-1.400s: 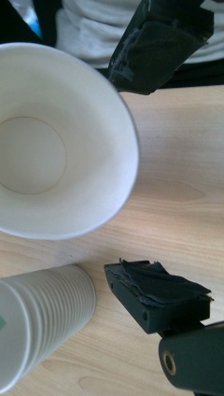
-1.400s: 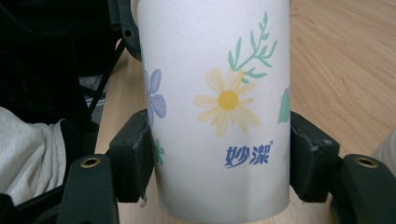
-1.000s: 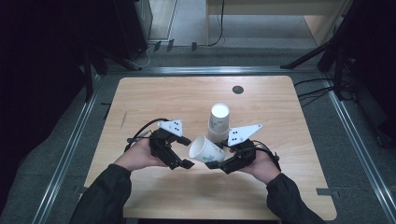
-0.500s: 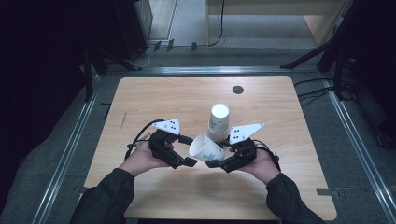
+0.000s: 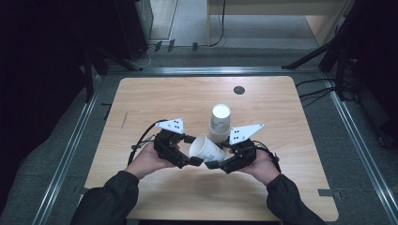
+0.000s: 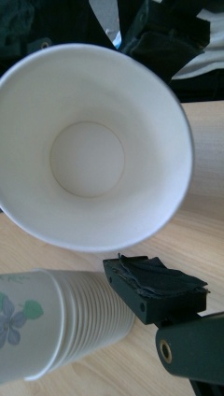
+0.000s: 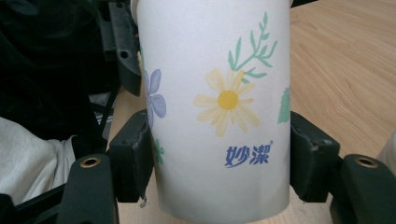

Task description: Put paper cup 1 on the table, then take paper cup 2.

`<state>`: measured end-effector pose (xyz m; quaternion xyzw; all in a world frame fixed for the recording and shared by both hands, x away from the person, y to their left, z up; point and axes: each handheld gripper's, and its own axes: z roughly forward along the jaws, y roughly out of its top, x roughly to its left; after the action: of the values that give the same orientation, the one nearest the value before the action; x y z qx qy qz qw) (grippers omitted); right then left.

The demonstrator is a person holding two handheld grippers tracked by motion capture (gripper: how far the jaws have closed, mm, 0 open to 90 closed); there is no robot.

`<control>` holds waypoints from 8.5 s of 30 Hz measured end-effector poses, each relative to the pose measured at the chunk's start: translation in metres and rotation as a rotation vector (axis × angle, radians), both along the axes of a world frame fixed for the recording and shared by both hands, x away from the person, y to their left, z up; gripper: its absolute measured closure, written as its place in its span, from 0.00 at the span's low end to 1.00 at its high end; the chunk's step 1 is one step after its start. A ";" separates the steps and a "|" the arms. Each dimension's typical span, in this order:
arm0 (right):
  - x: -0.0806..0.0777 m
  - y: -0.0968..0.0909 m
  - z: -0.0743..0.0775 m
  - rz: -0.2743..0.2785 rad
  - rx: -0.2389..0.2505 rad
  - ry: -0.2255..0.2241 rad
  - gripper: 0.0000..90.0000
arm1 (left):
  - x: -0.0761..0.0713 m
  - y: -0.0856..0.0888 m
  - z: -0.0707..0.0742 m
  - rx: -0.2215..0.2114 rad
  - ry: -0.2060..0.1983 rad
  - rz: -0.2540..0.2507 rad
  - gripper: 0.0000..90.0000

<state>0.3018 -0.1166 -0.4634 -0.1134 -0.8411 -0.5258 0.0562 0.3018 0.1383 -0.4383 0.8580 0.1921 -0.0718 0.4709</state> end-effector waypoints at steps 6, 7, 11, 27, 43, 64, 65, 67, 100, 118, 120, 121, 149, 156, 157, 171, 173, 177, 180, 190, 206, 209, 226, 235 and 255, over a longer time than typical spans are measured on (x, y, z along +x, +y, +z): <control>0.000 0.003 -0.002 0.007 -0.005 0.003 0.38 | -0.001 -0.005 0.000 -0.033 -0.005 0.006 0.16; -0.001 0.003 -0.002 0.007 -0.003 0.006 0.38 | -0.001 -0.005 0.000 -0.032 -0.003 0.003 0.16; -0.001 0.005 -0.003 0.009 -0.005 0.010 0.38 | -0.001 -0.005 0.002 -0.049 -0.016 0.017 0.18; -0.001 0.004 -0.002 0.001 0.001 0.013 0.37 | -0.003 -0.004 0.004 -0.054 -0.033 0.021 0.26; -0.001 0.004 -0.004 -0.028 -0.040 -0.001 0.26 | 0.001 0.015 0.013 -0.070 -0.054 0.052 0.27; -0.007 -0.012 -0.009 -0.115 -0.142 -0.066 0.23 | 0.011 0.059 0.025 0.035 -0.064 0.126 0.27; -0.008 -0.013 -0.009 -0.112 -0.144 -0.067 0.23 | 0.012 0.061 0.024 0.038 -0.058 0.136 0.27; -0.009 -0.014 -0.009 -0.114 -0.146 -0.069 0.23 | 0.015 0.066 0.024 0.051 -0.049 0.154 0.27; -0.009 -0.029 -0.018 -0.254 -0.236 -0.052 0.24 | 0.059 0.114 0.004 0.298 -0.037 0.357 0.27; -0.005 -0.033 -0.024 -0.280 -0.255 -0.042 0.24 | 0.081 0.132 -0.005 0.445 -0.024 0.500 0.27; -0.004 -0.032 -0.024 -0.276 -0.253 -0.044 0.24 | 0.083 0.133 -0.004 0.429 -0.019 0.506 0.27; -0.004 -0.032 -0.023 -0.273 -0.251 -0.045 0.24 | 0.083 0.133 -0.003 0.433 -0.020 0.506 0.27; 0.003 -0.019 -0.018 -0.248 -0.205 -0.043 0.24 | 0.102 0.147 -0.027 0.679 0.042 0.615 0.27; 0.003 -0.021 -0.019 -0.256 -0.207 -0.042 0.24 | 0.106 0.145 -0.031 0.710 0.045 0.600 0.26; 0.002 -0.021 -0.019 -0.259 -0.209 -0.038 0.24 | 0.106 0.145 -0.032 0.713 0.044 0.599 0.26; 0.001 -0.026 -0.019 -0.271 -0.203 -0.043 0.24 | 0.109 0.136 -0.034 0.729 0.027 0.587 0.24; 0.000 -0.027 -0.019 -0.274 -0.204 -0.040 0.24 | 0.109 0.136 -0.034 0.725 0.030 0.588 0.24; 0.001 -0.027 -0.018 -0.273 -0.201 -0.042 0.24 | 0.110 0.138 -0.034 0.704 0.043 0.589 0.22; 0.001 -0.027 -0.018 -0.273 -0.201 -0.043 0.24 | 0.110 0.139 -0.034 0.692 0.057 0.592 0.21; 0.000 -0.027 -0.017 -0.265 -0.203 -0.038 0.24 | 0.109 0.143 -0.032 0.650 0.080 0.599 0.11; 0.001 -0.031 -0.015 -0.269 -0.189 -0.059 0.24 | 0.091 0.162 0.005 0.426 0.080 0.632 0.11; 0.001 -0.034 -0.013 -0.278 -0.179 -0.067 0.23 | 0.086 0.158 0.012 0.404 0.062 0.628 0.11; 0.004 -0.050 -0.003 -0.328 -0.233 -0.094 0.14 | 0.058 0.112 0.035 0.251 0.028 0.464 0.14; 0.008 -0.059 0.004 -0.373 -0.185 -0.053 0.13 | 0.047 0.091 0.033 0.242 0.011 0.417 0.14; 0.025 -0.063 0.012 -0.387 -0.142 -0.072 0.39 | 0.008 0.057 0.003 0.185 0.022 0.292 0.15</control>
<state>0.3269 -0.1795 -0.4511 -0.2575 -0.8402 -0.4697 -0.0840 0.3103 0.1954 -0.4349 0.8598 0.3259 0.0059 0.3930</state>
